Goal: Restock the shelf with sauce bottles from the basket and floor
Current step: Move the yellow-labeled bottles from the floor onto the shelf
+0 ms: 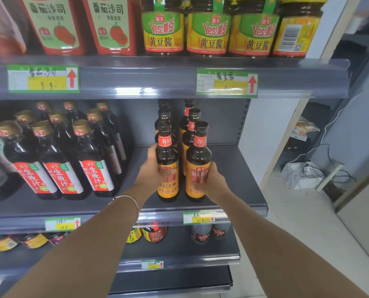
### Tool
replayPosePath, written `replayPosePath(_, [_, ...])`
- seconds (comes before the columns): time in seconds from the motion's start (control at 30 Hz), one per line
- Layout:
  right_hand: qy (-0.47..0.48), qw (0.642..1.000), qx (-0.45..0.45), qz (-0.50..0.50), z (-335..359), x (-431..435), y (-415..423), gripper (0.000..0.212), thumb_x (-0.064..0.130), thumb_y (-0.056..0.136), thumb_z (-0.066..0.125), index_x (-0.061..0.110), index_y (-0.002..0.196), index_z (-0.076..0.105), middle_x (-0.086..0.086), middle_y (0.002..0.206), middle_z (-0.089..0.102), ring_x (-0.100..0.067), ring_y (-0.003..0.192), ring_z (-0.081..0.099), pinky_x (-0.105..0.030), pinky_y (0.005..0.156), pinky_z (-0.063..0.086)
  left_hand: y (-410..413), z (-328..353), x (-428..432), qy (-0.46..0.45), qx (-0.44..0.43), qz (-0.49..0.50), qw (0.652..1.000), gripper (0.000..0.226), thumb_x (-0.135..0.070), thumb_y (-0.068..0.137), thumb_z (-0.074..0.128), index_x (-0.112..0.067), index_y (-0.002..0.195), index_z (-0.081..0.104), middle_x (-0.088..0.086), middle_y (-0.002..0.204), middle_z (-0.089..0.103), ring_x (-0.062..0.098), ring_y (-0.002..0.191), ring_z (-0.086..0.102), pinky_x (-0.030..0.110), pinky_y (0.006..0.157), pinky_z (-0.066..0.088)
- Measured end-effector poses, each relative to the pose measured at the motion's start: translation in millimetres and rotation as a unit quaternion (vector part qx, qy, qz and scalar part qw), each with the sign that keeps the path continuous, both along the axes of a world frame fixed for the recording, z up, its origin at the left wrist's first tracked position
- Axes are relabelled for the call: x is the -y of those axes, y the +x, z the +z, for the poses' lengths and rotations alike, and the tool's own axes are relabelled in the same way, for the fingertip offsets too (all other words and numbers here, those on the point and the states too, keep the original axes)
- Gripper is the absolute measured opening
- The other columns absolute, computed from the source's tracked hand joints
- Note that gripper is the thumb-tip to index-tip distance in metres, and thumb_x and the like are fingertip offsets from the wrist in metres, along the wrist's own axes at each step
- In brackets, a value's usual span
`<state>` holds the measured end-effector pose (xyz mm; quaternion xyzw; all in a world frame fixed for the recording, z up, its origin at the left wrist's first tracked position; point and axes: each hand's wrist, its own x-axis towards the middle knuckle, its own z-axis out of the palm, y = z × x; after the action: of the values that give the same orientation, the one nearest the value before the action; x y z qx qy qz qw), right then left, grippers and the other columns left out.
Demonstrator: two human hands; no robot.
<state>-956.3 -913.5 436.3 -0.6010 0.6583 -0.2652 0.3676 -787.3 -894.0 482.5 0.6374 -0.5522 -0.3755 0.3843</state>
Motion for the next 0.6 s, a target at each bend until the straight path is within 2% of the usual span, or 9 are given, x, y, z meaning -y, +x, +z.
replayPosePath(0.1, [0.010,1.000,0.013,-0.003,3,-4,4,0.080,0.017,0.074,0.077,0.020,0.136,0.028,-0.002,0.126,0.056,-0.024,0.119,0.055,-0.040,0.098,0.047,2,0,0,0.008,0.005,0.003,1.000,0.095,-0.007,0.083,0.066,-0.032,0.148,0.002,0.007,0.137,0.051,0.031,0.126,0.048,0.051,0.104,0.040])
replayPosePath(0.17, [0.004,1.000,0.015,-0.001,8,-11,3,0.097,0.028,0.063,0.083,0.032,0.138,0.021,0.002,0.128,0.055,-0.024,0.122,0.052,-0.048,0.102,0.045,3,0,-2,0.004,0.000,0.001,1.000,0.110,-0.006,0.079,0.070,-0.033,0.147,-0.013,0.006,0.142,0.046,0.029,0.130,0.045,0.048,0.107,0.037])
replayPosePath(0.2, [-0.002,1.000,0.011,0.002,9,-15,2,0.097,0.035,0.057,0.083,0.038,0.133,0.023,0.003,0.127,0.054,-0.024,0.123,0.051,-0.051,0.102,0.044,2,0,-5,-0.010,0.005,0.006,1.000,0.113,-0.007,0.077,0.073,-0.033,0.147,-0.012,0.007,0.143,0.042,0.029,0.132,0.042,0.050,0.108,0.035])
replayPosePath(0.27, [0.004,1.000,-0.022,0.014,15,-26,-2,0.089,0.040,0.062,0.080,0.038,0.132,0.026,0.001,0.130,0.052,-0.027,0.127,0.048,-0.051,0.104,0.042,0,1,-16,-0.069,0.065,0.058,0.994,0.098,-0.011,0.077,0.073,-0.025,0.148,0.007,0.013,0.139,0.039,0.032,0.131,0.039,0.051,0.106,0.037])
replayPosePath(0.33, [0.018,0.998,-0.056,0.015,19,-40,-9,0.082,0.036,0.079,0.072,0.024,0.144,0.024,-0.007,0.141,0.044,-0.030,0.132,0.043,-0.045,0.107,0.038,-5,5,-33,-0.160,0.179,0.119,0.963,0.068,-0.017,0.081,0.070,-0.014,0.138,0.032,0.016,0.125,0.045,0.034,0.118,0.046,0.048,0.096,0.043])
replayPosePath(0.37, [0.019,0.996,-0.081,0.012,24,-50,-14,0.078,0.035,0.085,0.067,0.018,0.147,0.023,-0.010,0.145,0.041,-0.030,0.132,0.042,-0.042,0.106,0.037,-9,8,-43,-0.189,0.232,0.117,0.947,0.057,-0.021,0.083,0.067,-0.012,0.132,0.040,0.015,0.120,0.048,0.034,0.113,0.048,0.046,0.091,0.045])
replayPosePath(0.47, [-0.005,0.986,-0.165,0.020,35,-88,-28,0.063,0.035,0.092,0.058,0.014,0.145,0.033,-0.011,0.143,0.045,-0.028,0.128,0.046,-0.037,0.103,0.040,-23,15,-79,-0.199,0.364,-0.016,0.910,0.036,-0.030,0.089,0.058,-0.018,0.122,0.049,0.006,0.118,0.054,0.027,0.110,0.050,0.040,0.088,0.044])
replayPosePath(0.6, [0.012,0.956,-0.293,0.014,30,-163,-48,0.046,0.036,0.093,0.051,0.019,0.135,0.042,-0.009,0.130,0.057,-0.028,0.118,0.054,-0.041,0.097,0.046,-43,5,-138,-0.197,0.497,-0.198,0.821,0.031,-0.033,0.091,0.050,-0.021,0.120,0.050,0.001,0.120,0.056,0.023,0.115,0.049,0.036,0.090,0.040])
